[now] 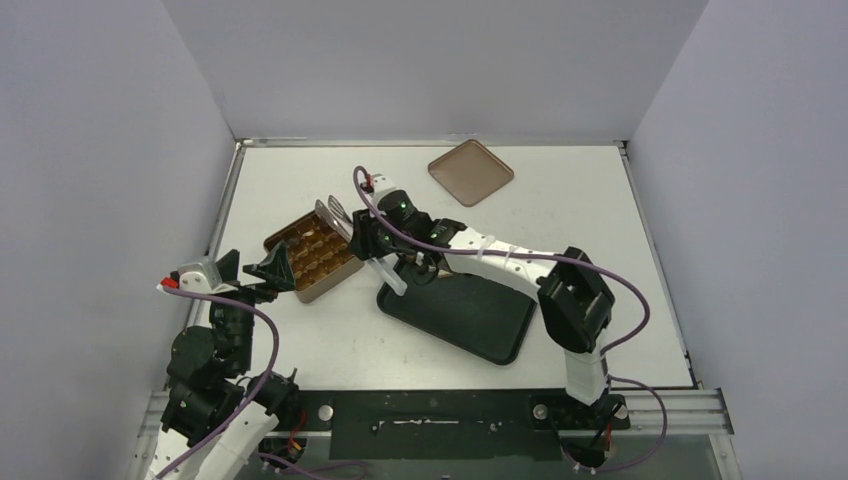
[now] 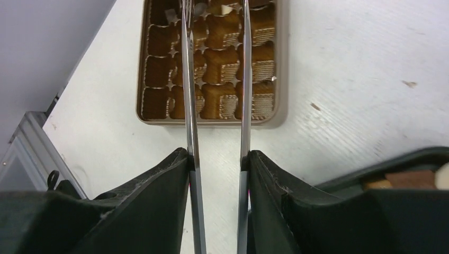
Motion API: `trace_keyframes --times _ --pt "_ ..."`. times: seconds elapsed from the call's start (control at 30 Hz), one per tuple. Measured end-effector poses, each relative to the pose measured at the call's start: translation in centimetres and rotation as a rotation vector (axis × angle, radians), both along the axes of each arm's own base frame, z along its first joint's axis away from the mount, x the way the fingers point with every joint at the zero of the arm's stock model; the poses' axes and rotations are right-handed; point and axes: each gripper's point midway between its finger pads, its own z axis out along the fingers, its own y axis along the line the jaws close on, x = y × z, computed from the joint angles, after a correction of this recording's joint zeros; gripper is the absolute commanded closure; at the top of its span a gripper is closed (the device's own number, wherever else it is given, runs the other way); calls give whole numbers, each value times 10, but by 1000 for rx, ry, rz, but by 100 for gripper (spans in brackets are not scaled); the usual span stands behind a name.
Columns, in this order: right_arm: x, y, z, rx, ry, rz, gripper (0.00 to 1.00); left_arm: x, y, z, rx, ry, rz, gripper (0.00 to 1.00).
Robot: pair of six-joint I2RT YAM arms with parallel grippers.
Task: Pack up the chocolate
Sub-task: Pick up the fake chocolate from the plate.
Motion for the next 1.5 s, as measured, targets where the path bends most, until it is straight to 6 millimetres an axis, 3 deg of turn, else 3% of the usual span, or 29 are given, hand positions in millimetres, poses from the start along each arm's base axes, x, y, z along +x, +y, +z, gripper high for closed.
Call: trace_keyframes --times 0.3,0.5,0.7,0.9,1.1,1.5 --pt "-12 -71 24 -120 -65 -119 58 2 -2 -1 5 7 -6 3" --pt "-27 -123 15 -254 -56 -198 58 3 -4 -3 11 14 -11 3" --pt "-46 -161 -7 -370 -12 -225 57 4 -4 -3 12 17 -12 3" --pt "-64 -185 -30 -470 45 -216 56 5 -5 -4 15 21 -15 3" --pt "-73 -196 -40 -506 85 -228 56 5 -6 -4 17 21 -19 3" --pt "-91 -240 -41 -548 132 -356 56 5 -7 -4 20 22 -23 3"
